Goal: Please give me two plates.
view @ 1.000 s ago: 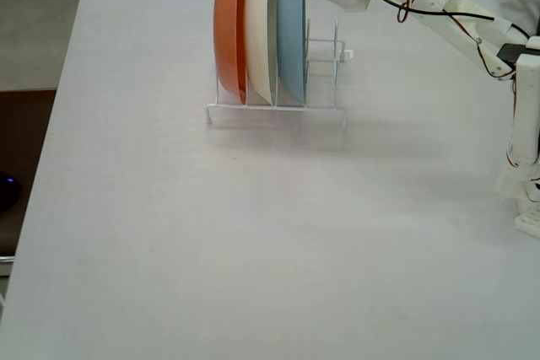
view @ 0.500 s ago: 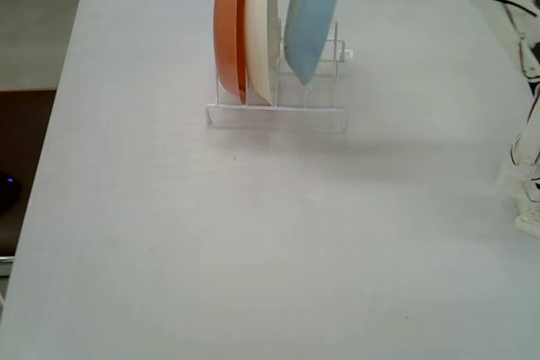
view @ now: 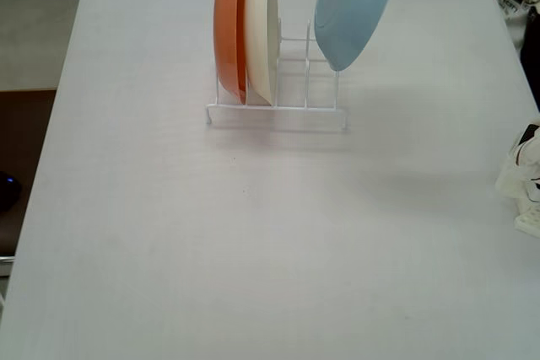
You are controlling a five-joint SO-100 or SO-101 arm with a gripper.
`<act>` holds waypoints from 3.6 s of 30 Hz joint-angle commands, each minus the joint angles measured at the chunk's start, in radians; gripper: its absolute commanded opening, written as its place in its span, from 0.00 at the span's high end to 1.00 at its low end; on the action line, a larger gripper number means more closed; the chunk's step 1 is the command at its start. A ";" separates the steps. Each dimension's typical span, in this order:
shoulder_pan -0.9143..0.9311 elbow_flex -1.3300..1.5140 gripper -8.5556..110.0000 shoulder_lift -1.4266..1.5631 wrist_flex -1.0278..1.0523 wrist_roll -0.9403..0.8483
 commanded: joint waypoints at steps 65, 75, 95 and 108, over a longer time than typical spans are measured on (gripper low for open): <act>-0.676 0.215 0.93 -0.167 -0.963 0.106; -0.675 0.215 0.93 -0.173 -0.965 0.106; -0.676 0.215 0.74 -0.167 -0.936 0.058; -0.667 0.264 0.54 -0.083 -0.778 0.017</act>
